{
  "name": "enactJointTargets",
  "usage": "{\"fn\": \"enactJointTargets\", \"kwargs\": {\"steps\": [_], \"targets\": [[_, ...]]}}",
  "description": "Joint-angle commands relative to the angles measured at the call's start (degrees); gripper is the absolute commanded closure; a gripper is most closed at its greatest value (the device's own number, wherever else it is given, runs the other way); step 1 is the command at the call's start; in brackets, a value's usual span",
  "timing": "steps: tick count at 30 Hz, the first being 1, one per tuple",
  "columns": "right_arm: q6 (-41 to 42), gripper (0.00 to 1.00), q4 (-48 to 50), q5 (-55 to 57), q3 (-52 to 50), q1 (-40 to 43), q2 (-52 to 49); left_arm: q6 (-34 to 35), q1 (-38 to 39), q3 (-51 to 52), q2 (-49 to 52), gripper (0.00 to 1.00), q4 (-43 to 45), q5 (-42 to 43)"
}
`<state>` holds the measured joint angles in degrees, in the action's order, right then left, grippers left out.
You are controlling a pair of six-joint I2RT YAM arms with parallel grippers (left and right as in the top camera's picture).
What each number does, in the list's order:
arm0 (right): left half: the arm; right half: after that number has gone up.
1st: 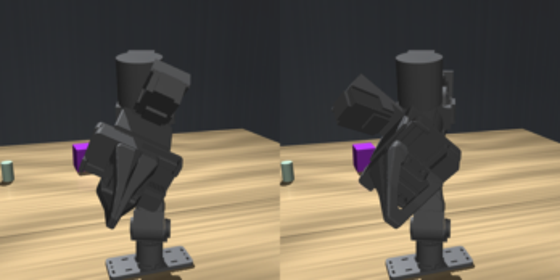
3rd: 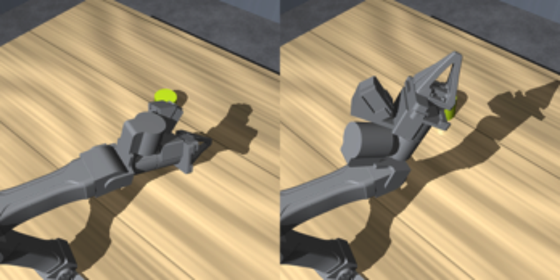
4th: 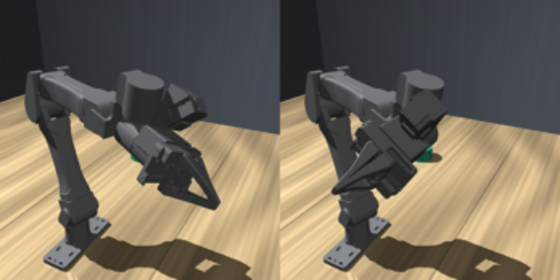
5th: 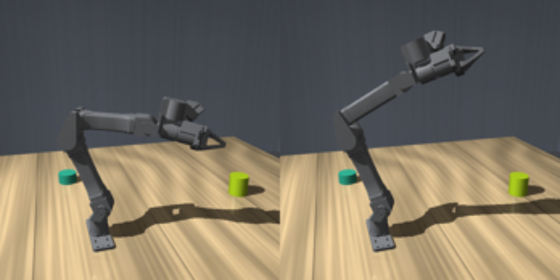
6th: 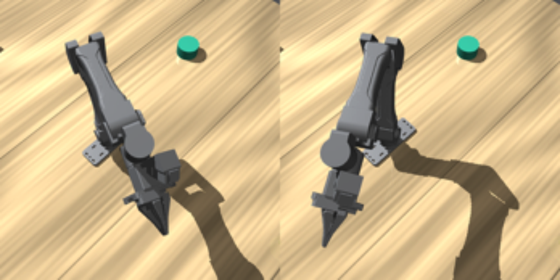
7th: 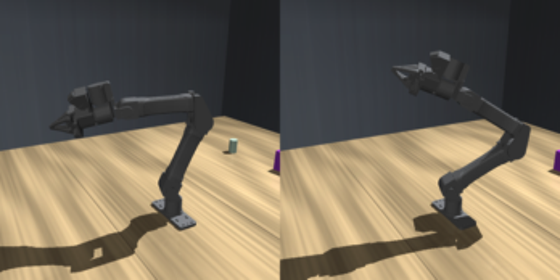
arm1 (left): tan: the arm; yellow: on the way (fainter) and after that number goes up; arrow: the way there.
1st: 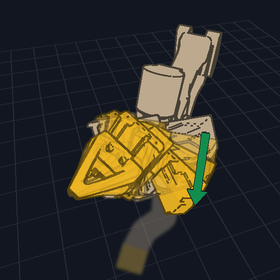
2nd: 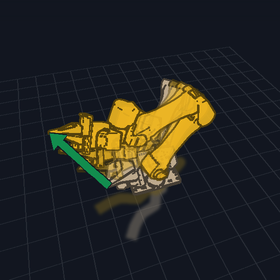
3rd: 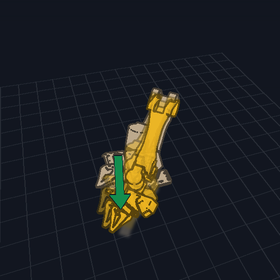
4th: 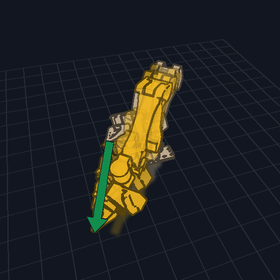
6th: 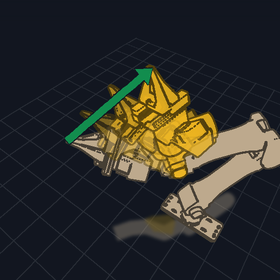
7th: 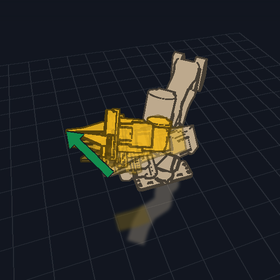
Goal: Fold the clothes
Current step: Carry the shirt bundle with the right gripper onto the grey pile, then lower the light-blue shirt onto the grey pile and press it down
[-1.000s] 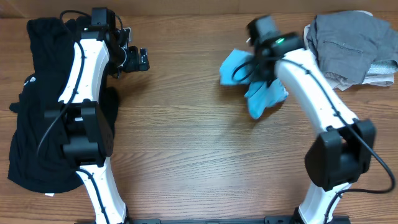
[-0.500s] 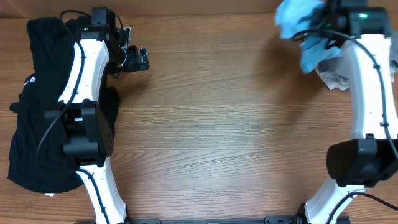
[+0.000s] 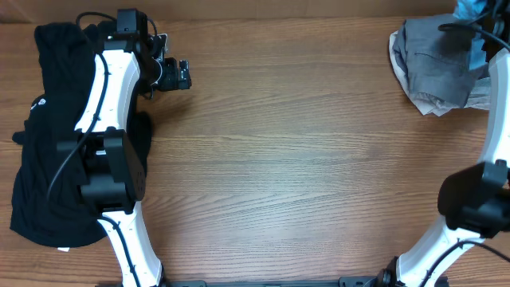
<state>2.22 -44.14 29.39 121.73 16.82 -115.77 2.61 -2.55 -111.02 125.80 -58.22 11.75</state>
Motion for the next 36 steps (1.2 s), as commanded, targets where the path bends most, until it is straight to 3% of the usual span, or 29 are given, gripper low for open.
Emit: {"fn": "enactJointTargets", "kwargs": {"steps": [1, 11, 21, 22, 24, 25, 26, 27, 32, 36], "targets": [[0.59, 0.96, 1.33, 1.84, 1.81, 1.49, -4.28, -0.55, 0.22, 0.04, 0.50, 0.00, 0.24, -0.28], [1.57, 0.96, 5.55, -3.32, 1.77, 0.79, -12.44, 1.73, 0.24, 0.04, 0.50, 0.00, 0.87, -0.28], [2.56, 0.95, 2.21, -8.31, 1.66, -4.09, -16.17, 1.73, 0.22, 0.04, 0.50, 0.00, 1.99, -0.31], [2.51, 0.82, 2.03, -8.28, 1.68, -4.57, -16.15, 1.73, 0.24, 0.04, 0.50, 0.00, 2.01, -0.28], [2.51, 0.34, 1.51, -8.28, 1.75, -5.33, -15.91, 1.73, 0.24, 0.04, 0.50, 0.00, 1.97, -0.28], [2.54, 0.16, 0.83, -8.28, 1.81, -5.66, -15.54, 1.73, 0.22, 0.04, 0.50, 0.00, 1.95, -0.28], [2.54, 0.05, -0.02, -8.31, 1.90, -5.97, -15.08, 1.73, 0.24, 0.04, 0.50, 0.00, 1.92, -0.28], [2.56, 0.00, -1.29, -8.35, 2.12, -6.21, -14.29, 1.73, 0.24, 0.04, 0.50, 0.00, 1.90, -0.28], [2.58, 0.00, -7.21, -10.19, 5.64, -6.49, -8.92, 1.73, 0.24, 0.04, 0.50, 0.00, 1.88, -0.28], [2.62, 0.02, -6.54, -13.07, 7.10, -5.33, -5.27, 1.70, 0.24, 0.04, 0.50, 0.00, 1.88, -0.26]]}}
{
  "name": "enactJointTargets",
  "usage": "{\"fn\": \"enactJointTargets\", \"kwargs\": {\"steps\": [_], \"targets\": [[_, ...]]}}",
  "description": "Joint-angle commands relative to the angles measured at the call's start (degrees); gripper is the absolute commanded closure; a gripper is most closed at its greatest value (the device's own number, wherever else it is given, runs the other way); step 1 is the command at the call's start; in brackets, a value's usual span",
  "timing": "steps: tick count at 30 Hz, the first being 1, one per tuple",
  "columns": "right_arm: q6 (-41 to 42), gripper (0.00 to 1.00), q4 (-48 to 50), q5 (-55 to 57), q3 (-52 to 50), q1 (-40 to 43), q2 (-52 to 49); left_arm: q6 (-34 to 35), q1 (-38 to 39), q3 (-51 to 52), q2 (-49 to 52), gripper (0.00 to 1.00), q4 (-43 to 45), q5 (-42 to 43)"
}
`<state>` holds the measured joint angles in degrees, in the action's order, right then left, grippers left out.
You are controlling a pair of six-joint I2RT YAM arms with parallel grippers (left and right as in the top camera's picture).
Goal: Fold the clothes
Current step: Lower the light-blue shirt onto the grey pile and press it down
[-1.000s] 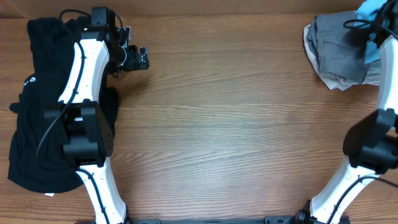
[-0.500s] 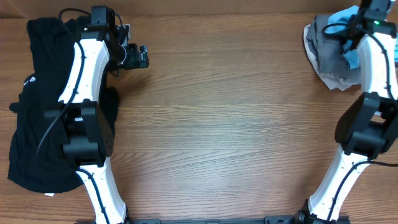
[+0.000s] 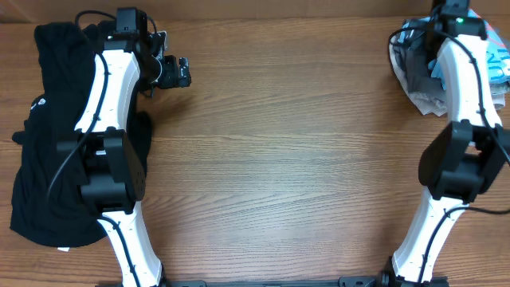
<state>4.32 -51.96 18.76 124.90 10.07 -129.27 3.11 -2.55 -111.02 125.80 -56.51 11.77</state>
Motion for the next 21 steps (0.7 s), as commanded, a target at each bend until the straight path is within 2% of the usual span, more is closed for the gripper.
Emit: {"fn": "enactJointTargets", "kwargs": {"steps": [1, 5, 8, 13, 15, 18, 21], "targets": [[0.87, 0.04, 1.31, -2.58, 3.93, 1.73, 8.35, 1.22, 0.24, 0.04, 0.50, 0.00, 0.17, -0.31], [2.64, 0.05, -3.15, -5.60, 3.74, 3.50, 8.37, 1.20, 0.24, 0.04, 0.50, 0.00, 0.00, -0.31], [2.23, 0.14, -10.60, -6.67, 3.74, 3.89, 8.35, 1.22, 0.24, 0.04, 0.50, 0.00, -0.20, -0.26], [0.68, 0.20, -16.50, -6.62, 3.52, 3.02, 8.00, 1.22, 0.24, 0.04, 0.50, 0.00, -0.15, -0.13], [0.59, 0.21, -16.72, -6.21, 2.82, 2.45, 7.74, 1.22, 0.24, 0.04, 0.50, 0.00, -0.04, -0.13], [0.68, 0.30, -14.88, -4.33, 0.90, 1.62, 6.99, 1.20, 0.24, 0.04, 0.50, 0.00, 0.26, -0.13], [1.40, 0.33, -12.57, 0.00, -1.36, 0.42, 5.99, 1.20, 0.24, 0.04, 0.50, 0.00, 0.46, -0.15]]}}
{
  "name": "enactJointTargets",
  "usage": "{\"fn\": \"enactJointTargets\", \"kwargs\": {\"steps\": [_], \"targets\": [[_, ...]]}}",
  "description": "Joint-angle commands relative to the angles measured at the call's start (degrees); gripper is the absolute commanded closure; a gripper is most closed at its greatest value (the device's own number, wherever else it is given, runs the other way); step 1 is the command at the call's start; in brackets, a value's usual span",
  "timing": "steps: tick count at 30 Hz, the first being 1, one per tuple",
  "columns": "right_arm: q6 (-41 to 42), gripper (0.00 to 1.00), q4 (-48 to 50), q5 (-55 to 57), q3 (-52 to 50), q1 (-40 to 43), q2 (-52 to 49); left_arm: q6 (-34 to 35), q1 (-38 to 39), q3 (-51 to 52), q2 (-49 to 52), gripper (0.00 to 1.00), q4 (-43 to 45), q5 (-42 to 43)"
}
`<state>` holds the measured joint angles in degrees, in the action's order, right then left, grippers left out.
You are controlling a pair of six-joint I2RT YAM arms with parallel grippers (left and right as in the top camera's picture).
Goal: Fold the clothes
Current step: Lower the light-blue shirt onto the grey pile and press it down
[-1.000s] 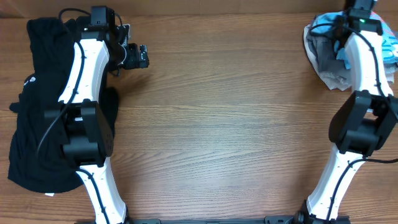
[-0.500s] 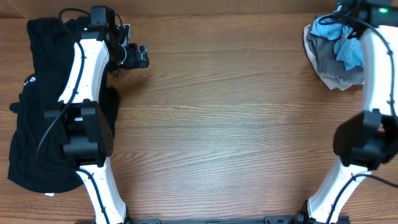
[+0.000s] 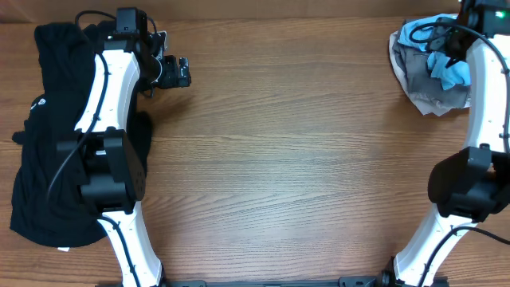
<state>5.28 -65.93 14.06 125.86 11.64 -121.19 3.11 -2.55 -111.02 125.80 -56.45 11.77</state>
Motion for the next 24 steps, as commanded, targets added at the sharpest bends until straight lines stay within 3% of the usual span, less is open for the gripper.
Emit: {"fn": "enactJointTargets", "kwargs": {"steps": [1, 8, 16, 24], "targets": [[0.81, 0.33, 1.84, 6.38, -2.78, -1.57, -2.40, 1.20, 0.24, 0.04, 0.50, 0.00, 0.44, -0.15], [0.81, 0.30, 6.93, 12.28, -6.45, -3.93, -4.44, 1.20, 0.22, 0.04, 0.50, 0.00, 0.66, -0.15], [5.09, 0.30, 6.27, 20.24, -6.56, -3.91, -8.76, 1.20, 0.22, 0.04, 0.50, 0.00, 0.63, -0.15], [5.46, 0.30, 8.46, 20.41, -6.56, -3.91, -10.12, 1.20, 0.24, 0.04, 0.50, 0.00, 0.81, -0.13]]}}
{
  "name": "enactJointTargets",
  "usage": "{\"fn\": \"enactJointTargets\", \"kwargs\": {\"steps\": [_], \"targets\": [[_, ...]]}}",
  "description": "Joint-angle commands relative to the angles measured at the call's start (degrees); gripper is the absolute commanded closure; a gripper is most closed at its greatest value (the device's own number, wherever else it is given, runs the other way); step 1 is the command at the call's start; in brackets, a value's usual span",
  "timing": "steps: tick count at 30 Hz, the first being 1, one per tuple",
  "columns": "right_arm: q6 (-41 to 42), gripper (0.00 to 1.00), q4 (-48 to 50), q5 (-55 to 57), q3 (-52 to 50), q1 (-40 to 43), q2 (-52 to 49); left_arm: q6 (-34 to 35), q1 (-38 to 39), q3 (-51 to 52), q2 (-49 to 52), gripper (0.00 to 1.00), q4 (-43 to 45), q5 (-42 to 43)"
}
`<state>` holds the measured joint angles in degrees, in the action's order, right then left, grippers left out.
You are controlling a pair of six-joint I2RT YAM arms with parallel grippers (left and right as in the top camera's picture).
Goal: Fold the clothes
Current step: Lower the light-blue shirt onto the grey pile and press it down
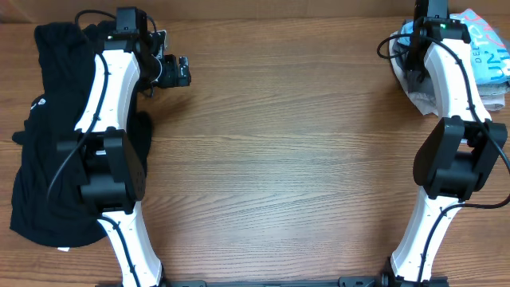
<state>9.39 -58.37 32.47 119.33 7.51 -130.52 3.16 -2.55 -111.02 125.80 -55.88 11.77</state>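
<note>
The clothes pile lies at the table's far right corner in the overhead view. A light blue printed garment (488,49) is spread on its right side. A grey and white garment (416,89) shows at its left edge. My right arm reaches over the pile, and its wrist hides the right gripper (421,57). A black heap of clothes (44,135) lies along the left edge. My left gripper (180,73) hangs beside it over bare wood, open and holding nothing.
The left arm (107,88) lies over the black heap's right side. The wooden table (279,159) runs between the two heaps. Cables loop off the right wrist above the pile.
My right wrist has moved left, from the table's far right edge to the pile's left part. The blue garment, bunched on the grey one then, now lies spread at the right with its print showing.
At first the grey garment topped the right pile, with my right arm at the table's edge. Then the arm stood over the pile and blue cloth showed beside it. Then blue cloth lay bunched on the grey. Now it is spread right. The left arm never moved.
</note>
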Motion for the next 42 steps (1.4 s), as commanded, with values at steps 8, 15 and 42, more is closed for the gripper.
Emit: {"fn": "enactJointTargets", "kwargs": {"steps": [8, 15, 42], "targets": [[1.38, 0.37, 3.08, 3.13, -0.04, 0.26, -1.31, 1.16, 0.22, 0.04, 0.50, 0.00, 0.28, -0.15], [1.36, 0.37, 4.92, 3.08, -0.04, 0.61, -1.36, 1.14, 0.24, 0.04, 0.50, 0.00, 0.31, -0.17], [1.14, 0.96, 0.39, -1.42, 3.50, 1.29, -1.60, 1.14, 0.22, 0.04, 0.50, 0.00, 1.53, -0.15]]}}
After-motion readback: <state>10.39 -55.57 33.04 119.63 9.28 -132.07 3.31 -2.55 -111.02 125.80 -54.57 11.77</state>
